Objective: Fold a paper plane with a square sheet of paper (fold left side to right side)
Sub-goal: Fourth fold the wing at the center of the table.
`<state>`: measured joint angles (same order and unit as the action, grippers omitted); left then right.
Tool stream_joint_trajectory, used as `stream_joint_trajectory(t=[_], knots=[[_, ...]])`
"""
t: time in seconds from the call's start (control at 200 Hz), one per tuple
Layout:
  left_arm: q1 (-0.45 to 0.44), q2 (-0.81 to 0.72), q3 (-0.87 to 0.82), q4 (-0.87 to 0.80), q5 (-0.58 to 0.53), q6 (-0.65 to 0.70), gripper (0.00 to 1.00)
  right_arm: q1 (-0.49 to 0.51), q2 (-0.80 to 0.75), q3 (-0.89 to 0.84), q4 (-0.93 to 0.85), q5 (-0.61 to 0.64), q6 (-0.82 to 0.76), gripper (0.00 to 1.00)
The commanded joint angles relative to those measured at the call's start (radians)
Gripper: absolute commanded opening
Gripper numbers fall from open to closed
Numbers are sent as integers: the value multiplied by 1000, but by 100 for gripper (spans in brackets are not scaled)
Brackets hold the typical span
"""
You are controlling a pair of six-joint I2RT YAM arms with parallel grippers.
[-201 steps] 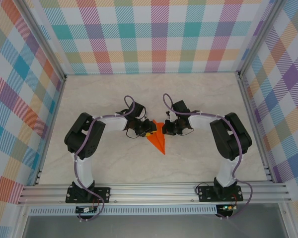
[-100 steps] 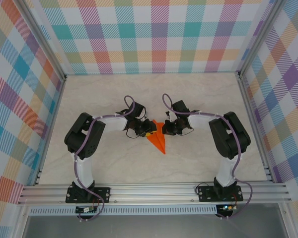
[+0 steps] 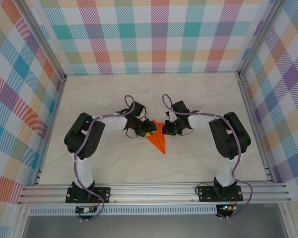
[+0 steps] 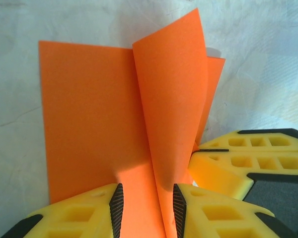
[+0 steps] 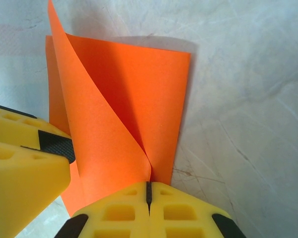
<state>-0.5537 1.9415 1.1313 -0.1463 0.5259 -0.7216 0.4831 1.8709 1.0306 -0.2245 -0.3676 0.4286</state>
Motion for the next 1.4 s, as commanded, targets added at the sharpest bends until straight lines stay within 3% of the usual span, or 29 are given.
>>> stream_joint_trajectory(t=[0.0, 0.27, 0.515, 0.805, 1.395], knots=[[-5, -69, 37, -64, 4, 28, 35, -3, 2, -51, -49, 42, -24, 5], [-5, -134, 57, -96, -1, 35, 31, -3, -1, -58, -48, 47, -27, 5], [-27, -27, 92, -13, 85, 2, 20, -3, 5, -50, -47, 41, -27, 5], [-33, 81, 126, 1, 85, 1, 19, -1, 7, -47, -55, 41, -30, 5], [-48, 124, 54, -50, -5, 11, 19, -1, -16, -19, -61, 21, -33, 8]])
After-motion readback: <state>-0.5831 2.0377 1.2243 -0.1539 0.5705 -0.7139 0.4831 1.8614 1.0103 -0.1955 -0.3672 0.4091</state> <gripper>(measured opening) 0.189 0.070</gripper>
